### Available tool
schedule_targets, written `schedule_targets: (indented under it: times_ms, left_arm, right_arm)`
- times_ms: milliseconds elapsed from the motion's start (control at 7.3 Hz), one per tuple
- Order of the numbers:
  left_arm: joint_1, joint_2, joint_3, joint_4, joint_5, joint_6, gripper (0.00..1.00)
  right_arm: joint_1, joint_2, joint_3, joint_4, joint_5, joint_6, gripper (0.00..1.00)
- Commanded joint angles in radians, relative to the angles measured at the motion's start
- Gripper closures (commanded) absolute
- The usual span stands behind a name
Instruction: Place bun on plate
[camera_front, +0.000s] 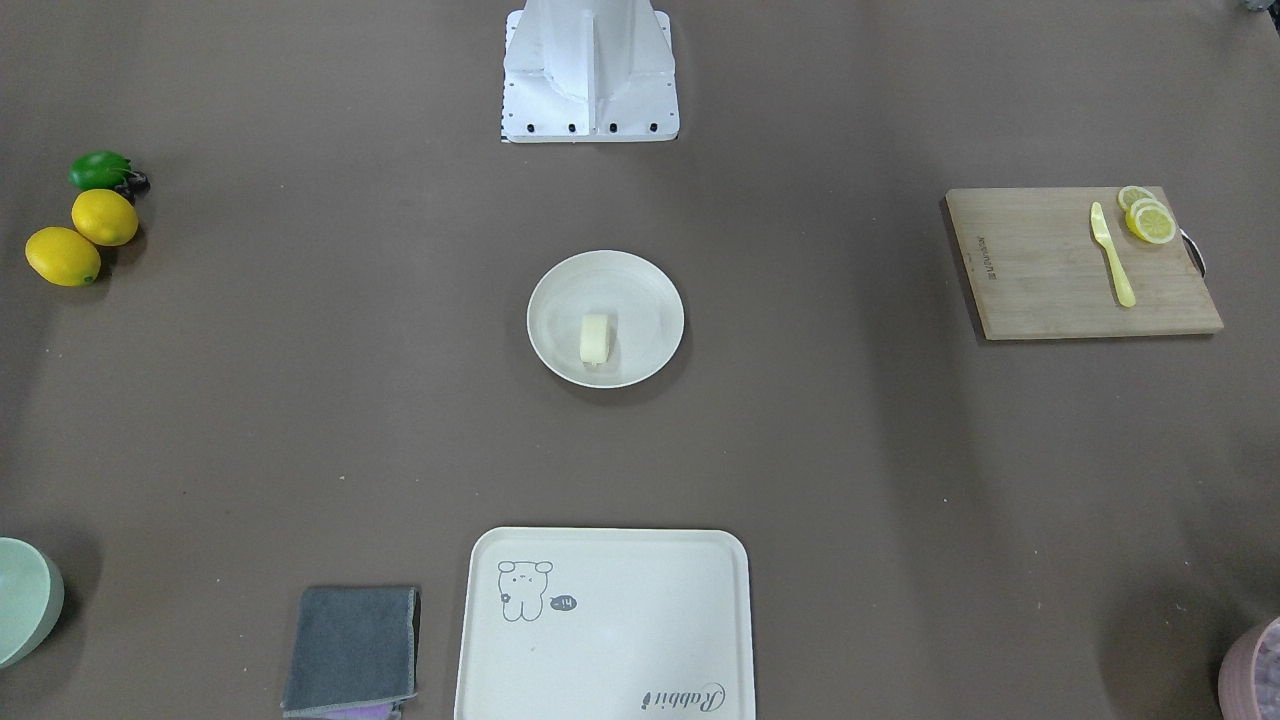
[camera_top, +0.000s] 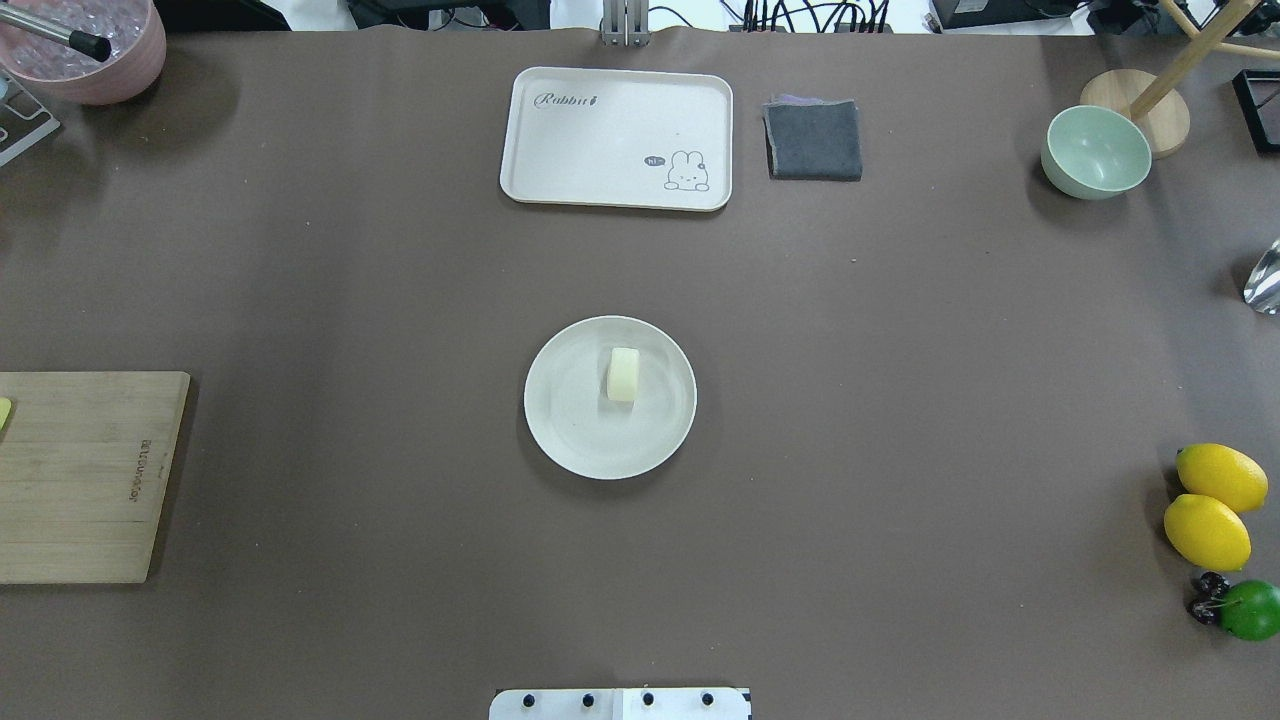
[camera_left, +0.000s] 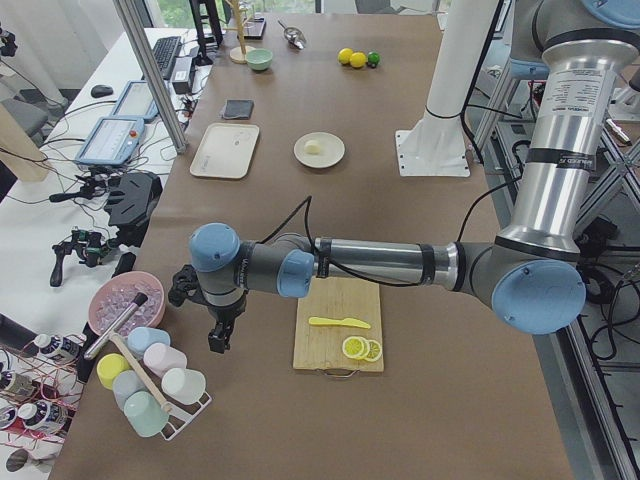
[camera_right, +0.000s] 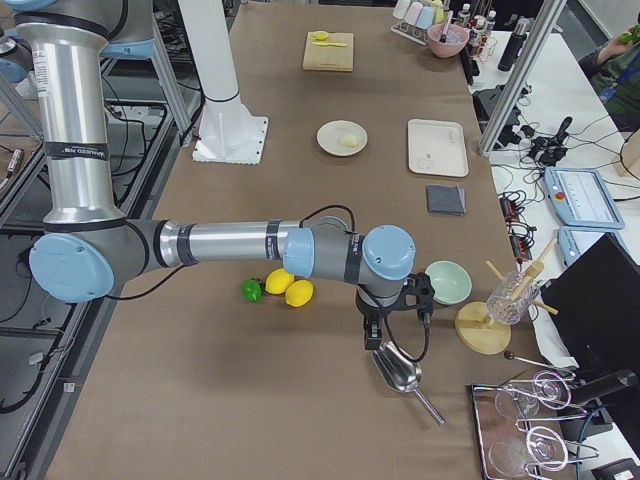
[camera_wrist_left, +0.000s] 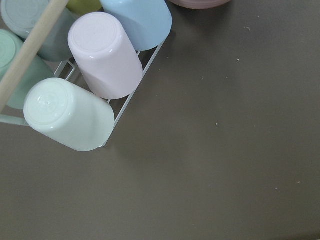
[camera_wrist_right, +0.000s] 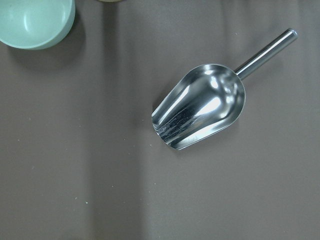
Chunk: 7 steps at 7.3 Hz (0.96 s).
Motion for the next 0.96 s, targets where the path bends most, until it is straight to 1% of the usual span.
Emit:
schedule_targets:
  times_ms: [0,137,548,822]
  left_arm:
    - [-0.006,0.001,-0.012,0.006,0.002,-0.002,0.02]
    - [-0.009,0.001,-0.011,0.006,0.003,-0.002,0.02]
    - [-0.010,0.001,-0.011,0.009,0.003,-0.003,0.02]
    - [-0.017,0.041,-0.046,0.007,0.003,-0.003,0.02]
  right_arm:
    - [-0.011,0.001,0.000,-0.001,-0.010,0.040,0.00]
    - [-0.018,0.001,0.000,0.005,-0.010,0.071,0.00]
    - [-0.022,-0.004,-0.002,0.011,-0.009,0.069,0.00]
    - [-0.022,-0.004,-0.002,0.011,-0.007,0.071,0.00]
